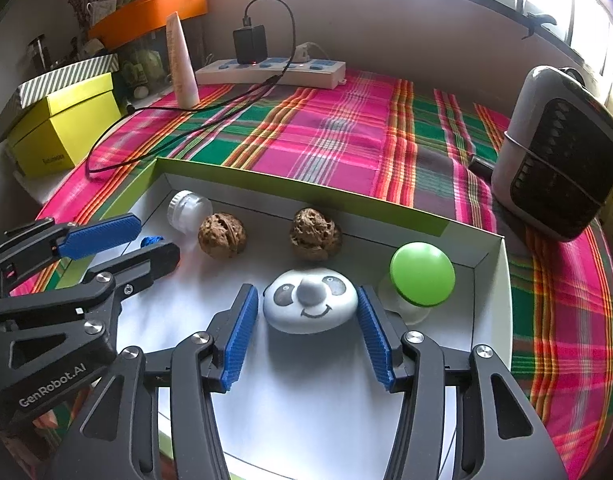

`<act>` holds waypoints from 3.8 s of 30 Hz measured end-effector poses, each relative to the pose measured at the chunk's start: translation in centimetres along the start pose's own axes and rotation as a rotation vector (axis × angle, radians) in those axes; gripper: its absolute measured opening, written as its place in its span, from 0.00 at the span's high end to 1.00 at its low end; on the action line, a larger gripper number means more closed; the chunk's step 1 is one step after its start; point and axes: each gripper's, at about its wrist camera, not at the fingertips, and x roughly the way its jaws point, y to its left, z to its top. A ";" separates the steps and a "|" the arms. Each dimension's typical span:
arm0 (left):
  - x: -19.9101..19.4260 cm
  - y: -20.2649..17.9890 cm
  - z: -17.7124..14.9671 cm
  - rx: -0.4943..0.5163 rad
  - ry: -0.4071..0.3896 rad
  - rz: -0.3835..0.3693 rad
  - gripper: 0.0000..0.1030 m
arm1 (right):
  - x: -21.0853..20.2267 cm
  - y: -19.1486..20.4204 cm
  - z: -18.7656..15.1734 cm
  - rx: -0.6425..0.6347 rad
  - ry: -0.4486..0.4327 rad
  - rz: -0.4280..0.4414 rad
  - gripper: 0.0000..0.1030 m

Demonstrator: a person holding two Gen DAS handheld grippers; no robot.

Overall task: Organize objects
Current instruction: 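Open the left gripper releasing the rope toy while the right gripper releases the face toy, then withdraw both grippers from the tray toward the remaining objects, then close the right gripper on the black remote while the left gripper moves to the white knob toy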

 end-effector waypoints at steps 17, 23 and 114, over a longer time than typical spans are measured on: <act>-2.8 0.2 -0.6 -0.020 -0.037 -0.011 0.60 | -2.7 0.1 -1.0 0.021 -0.059 -0.009 0.47; -4.8 0.1 -1.4 -0.020 -0.065 -0.025 0.60 | -4.6 0.3 -1.8 0.044 -0.096 -0.003 0.47; -5.4 1.6 -8.5 -0.131 0.028 -0.126 0.56 | -10.0 1.2 -11.8 -0.015 -0.086 0.081 0.47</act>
